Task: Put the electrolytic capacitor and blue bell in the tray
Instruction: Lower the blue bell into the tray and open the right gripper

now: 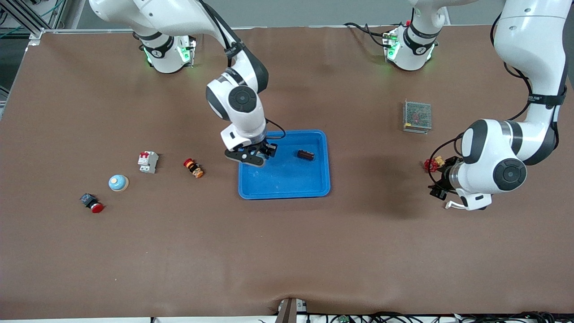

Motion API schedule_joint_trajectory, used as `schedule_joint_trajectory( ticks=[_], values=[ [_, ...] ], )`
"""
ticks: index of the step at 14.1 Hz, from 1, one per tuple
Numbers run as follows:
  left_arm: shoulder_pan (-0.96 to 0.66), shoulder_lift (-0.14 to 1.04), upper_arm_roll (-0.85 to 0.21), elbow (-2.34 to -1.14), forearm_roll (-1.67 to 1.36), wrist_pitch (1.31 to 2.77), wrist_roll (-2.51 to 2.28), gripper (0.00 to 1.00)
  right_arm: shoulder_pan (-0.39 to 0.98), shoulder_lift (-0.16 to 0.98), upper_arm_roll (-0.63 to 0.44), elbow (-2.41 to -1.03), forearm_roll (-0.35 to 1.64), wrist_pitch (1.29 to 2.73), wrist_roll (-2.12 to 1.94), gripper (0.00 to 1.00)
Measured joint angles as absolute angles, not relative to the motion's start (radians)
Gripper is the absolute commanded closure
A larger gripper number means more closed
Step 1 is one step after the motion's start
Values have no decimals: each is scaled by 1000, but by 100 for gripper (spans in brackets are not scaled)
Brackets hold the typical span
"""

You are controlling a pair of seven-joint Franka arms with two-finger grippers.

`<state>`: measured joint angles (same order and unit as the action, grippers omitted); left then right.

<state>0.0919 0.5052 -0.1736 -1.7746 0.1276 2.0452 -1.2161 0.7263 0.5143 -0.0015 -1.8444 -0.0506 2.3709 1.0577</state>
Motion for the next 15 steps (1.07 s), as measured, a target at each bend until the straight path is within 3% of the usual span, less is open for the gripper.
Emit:
schedule_joint_trajectory(
  ticks=[6,12,13,15],
  values=[
    [132,558,-174,-1811,209,2183,-1199,37,737,568,-8,-1858,-98,2412,1093,54],
    [139,599,-175,-1819,316,2219,-1199,47,740,586,-9,-1889,-102,2482,1093,52],
    [140,602,-175,-1820,327,2221,-1199,52,741,590,-8,-1892,-102,2497,1093,52],
    [141,607,-175,-1821,334,2229,-1199,71,752,601,-8,-1896,-102,2519,1096,50]
  ],
)
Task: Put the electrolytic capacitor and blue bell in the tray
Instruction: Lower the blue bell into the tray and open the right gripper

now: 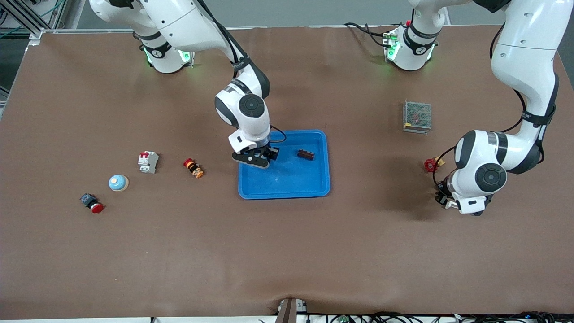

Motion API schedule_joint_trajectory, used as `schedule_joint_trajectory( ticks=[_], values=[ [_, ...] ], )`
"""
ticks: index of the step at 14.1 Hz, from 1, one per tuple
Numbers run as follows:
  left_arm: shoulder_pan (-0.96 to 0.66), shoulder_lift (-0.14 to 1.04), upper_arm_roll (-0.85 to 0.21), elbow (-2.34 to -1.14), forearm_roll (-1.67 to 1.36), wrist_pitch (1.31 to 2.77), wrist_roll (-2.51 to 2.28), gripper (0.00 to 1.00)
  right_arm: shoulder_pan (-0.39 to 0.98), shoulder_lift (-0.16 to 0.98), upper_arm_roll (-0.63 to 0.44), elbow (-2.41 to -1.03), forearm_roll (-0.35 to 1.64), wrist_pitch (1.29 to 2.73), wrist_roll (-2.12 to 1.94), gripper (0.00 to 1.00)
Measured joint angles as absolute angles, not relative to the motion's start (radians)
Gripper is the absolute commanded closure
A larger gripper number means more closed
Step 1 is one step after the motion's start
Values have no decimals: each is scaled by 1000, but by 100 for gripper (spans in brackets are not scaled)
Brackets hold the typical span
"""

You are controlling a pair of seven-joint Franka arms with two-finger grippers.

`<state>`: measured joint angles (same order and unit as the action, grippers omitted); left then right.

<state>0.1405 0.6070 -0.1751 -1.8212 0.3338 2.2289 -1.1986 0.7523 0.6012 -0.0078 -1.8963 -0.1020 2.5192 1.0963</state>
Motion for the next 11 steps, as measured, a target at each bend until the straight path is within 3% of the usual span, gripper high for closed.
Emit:
schedule_joint_trajectory(
  ticks=[1,2,4,8,11],
  values=[
    [141,604,-175,-1821,335,2223,-1199,80,758,607,-8,-1896,-102,2524,1101,32],
    [141,600,-175,-1821,335,2219,-1199,85,762,609,-8,-1896,-102,2529,1107,0],
    [141,594,-179,-1820,335,2223,-1199,86,762,609,-8,-1896,-102,2531,1109,0],
    [140,594,-199,-1819,335,2224,-1204,100,762,603,-9,-1889,-103,2531,1110,0],
    [138,592,-224,-1816,317,2224,-1216,100,761,541,-14,-1866,-105,2423,1078,0]
  ],
)
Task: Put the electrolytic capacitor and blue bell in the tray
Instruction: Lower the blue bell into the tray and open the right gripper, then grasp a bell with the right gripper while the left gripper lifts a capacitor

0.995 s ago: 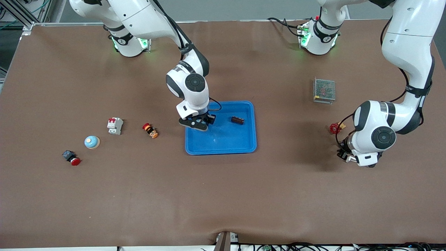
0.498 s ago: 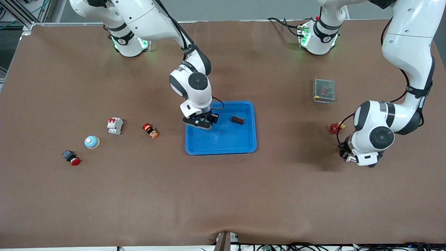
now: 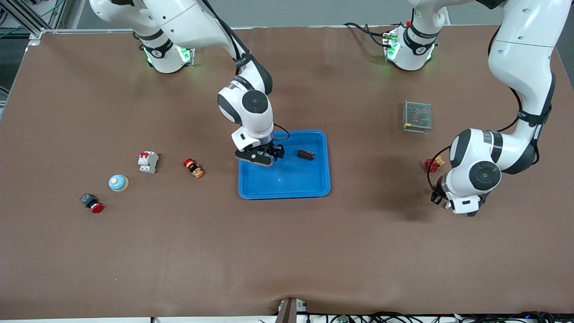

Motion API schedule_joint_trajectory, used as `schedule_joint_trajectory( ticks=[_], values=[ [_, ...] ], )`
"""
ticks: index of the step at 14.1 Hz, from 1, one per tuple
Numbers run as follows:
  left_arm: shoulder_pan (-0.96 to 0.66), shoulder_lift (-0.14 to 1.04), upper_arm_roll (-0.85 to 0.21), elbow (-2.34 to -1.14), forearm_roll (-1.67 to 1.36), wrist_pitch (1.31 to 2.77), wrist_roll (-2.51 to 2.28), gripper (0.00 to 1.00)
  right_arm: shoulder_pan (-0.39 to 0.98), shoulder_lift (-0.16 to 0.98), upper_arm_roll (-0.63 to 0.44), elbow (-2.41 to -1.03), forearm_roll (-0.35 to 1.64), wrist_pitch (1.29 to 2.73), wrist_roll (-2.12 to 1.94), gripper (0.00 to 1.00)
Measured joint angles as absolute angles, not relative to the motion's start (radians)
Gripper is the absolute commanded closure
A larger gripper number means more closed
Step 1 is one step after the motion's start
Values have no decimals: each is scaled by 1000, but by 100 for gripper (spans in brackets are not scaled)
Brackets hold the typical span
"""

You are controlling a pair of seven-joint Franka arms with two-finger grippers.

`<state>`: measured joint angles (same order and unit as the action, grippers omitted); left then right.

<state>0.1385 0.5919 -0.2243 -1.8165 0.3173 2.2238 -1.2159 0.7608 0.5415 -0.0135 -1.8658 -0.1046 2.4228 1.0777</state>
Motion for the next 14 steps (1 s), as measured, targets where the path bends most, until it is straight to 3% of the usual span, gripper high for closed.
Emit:
schedule_joint_trajectory(
  ticks=[6,10,14],
  values=[
    [136,565,-248,-1809,294,2181,-1217,99,617,300,-34,-1855,-105,2096,689,0],
    [142,564,-243,-1810,295,2147,-1200,82,429,207,-39,-1856,-106,2012,338,0],
    [171,566,-238,-1816,334,2141,-1171,76,231,189,-40,-1868,-103,2004,24,0]
  ],
)
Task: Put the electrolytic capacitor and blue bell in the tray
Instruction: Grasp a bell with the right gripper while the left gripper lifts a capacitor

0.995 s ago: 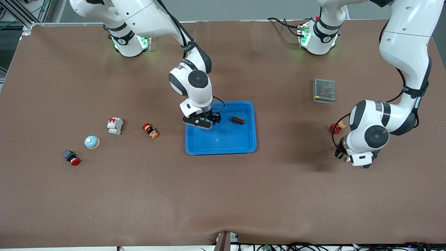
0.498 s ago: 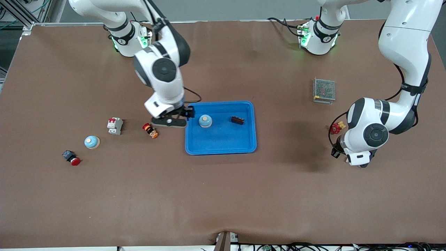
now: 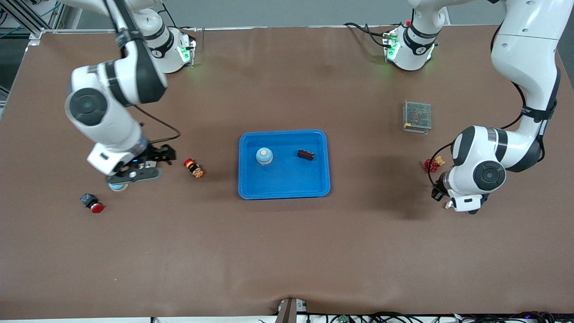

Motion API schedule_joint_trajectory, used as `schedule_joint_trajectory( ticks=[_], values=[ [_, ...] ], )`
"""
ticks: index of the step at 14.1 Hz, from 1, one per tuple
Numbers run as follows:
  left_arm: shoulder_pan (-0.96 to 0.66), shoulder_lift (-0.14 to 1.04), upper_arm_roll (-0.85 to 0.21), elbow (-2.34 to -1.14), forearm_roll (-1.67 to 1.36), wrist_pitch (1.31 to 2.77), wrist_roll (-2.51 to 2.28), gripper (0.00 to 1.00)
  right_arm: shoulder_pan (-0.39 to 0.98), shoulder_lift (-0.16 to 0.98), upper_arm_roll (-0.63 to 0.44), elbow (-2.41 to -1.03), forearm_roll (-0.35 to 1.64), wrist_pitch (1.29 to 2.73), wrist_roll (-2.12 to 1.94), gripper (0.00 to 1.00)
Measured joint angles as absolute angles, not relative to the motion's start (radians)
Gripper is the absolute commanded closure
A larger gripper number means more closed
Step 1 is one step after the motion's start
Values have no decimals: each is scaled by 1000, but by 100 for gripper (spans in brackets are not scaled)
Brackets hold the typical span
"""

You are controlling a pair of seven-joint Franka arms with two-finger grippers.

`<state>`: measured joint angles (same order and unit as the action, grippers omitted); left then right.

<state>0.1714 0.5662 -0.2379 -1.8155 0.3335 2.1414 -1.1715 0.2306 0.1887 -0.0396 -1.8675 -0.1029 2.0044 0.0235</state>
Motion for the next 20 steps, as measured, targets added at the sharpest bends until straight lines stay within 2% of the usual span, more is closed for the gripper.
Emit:
schedule_joint_trajectory(
  ticks=[7,9,15,18,19,20],
  values=[
    [211,596,-237,-1822,358,2190,-1137,71,-15,220,-38,-1927,-81,2151,-409,0],
    [215,603,-237,-1822,370,2203,-1136,68,-49,246,-37,-1951,-80,2216,-467,0],
    [216,605,-237,-1825,372,2219,-1136,67,-128,337,-36,-2042,-80,2450,-593,0],
    [217,605,-233,-1845,381,2250,-1135,61,-163,395,-36,-2045,-80,2512,-644,0],
    [217,606,-233,-1849,386,2261,-1135,60,-172,409,-36,-2047,-80,2522,-653,0],
    [219,614,-233,-1855,392,2281,-1135,65,-178,419,-35,-2055,-79,2539,-657,0]
  ],
)
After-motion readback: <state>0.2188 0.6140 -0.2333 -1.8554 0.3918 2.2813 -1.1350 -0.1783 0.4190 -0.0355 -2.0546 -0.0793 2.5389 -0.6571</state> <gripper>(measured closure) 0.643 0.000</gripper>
